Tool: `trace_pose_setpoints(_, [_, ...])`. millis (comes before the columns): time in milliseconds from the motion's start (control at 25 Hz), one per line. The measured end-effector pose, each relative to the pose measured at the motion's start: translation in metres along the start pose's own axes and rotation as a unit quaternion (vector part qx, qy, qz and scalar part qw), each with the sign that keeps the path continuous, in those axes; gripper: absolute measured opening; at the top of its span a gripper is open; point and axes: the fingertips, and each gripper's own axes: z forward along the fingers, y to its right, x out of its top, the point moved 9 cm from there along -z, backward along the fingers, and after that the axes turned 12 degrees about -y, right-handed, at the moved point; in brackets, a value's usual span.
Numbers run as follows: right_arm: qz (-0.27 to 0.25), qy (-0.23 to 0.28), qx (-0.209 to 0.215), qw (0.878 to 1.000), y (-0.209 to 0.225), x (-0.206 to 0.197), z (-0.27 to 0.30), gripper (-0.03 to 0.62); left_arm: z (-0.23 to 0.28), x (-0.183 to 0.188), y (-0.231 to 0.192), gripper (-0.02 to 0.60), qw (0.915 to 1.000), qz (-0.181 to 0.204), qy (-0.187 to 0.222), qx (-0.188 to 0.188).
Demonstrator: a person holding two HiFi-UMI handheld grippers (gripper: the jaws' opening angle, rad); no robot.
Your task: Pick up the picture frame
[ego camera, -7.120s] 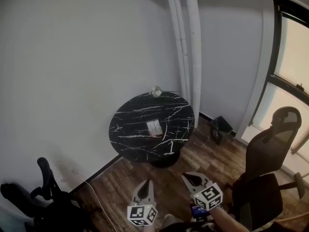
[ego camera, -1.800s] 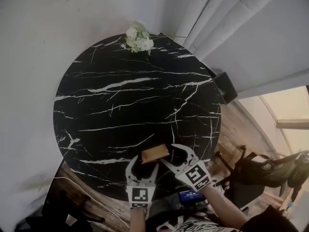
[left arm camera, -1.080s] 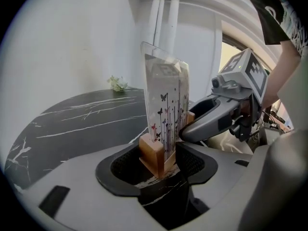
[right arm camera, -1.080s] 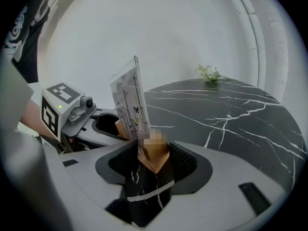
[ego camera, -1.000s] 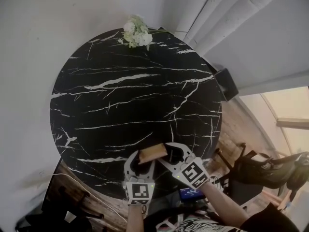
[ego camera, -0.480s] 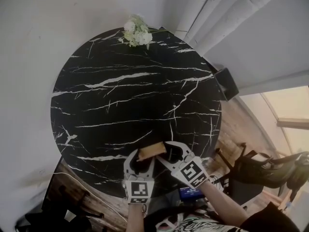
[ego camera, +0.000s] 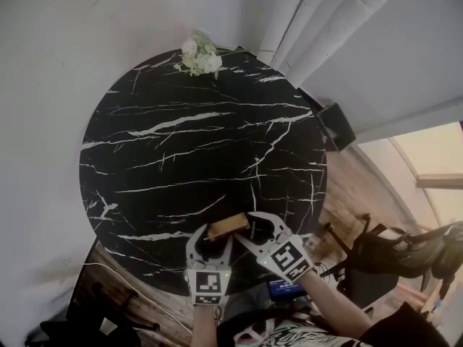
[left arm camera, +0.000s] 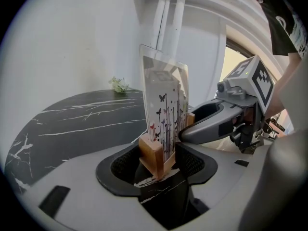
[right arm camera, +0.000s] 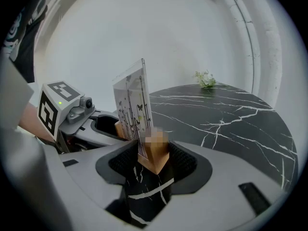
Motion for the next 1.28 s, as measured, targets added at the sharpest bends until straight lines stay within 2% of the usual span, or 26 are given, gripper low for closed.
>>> trace_pose_setpoints(400, [-0.01, 0.009, -0.017, 1.0, -0.008, 0.002, -0.019, 0.193, -0.013, 0.007, 0.012, 0.244, 0.9999, -0.002, 0.011, 0.002])
trace_pose_setpoints(800, [-0.001, 0.037, -0.035, 0.999, -0.027, -0.001, -0.044, 0.193, -0.037, 0.01, 0.027, 0.244, 0.9996, 0.016, 0.025, 0.0])
trace_pose_setpoints(1280, [-0.012, 0.059, -0.05, 0.997, -0.044, 0.013, -0.068, 0.193, -0.066, 0.023, 0.033, 0.244, 0.9983, 0.036, 0.043, 0.012])
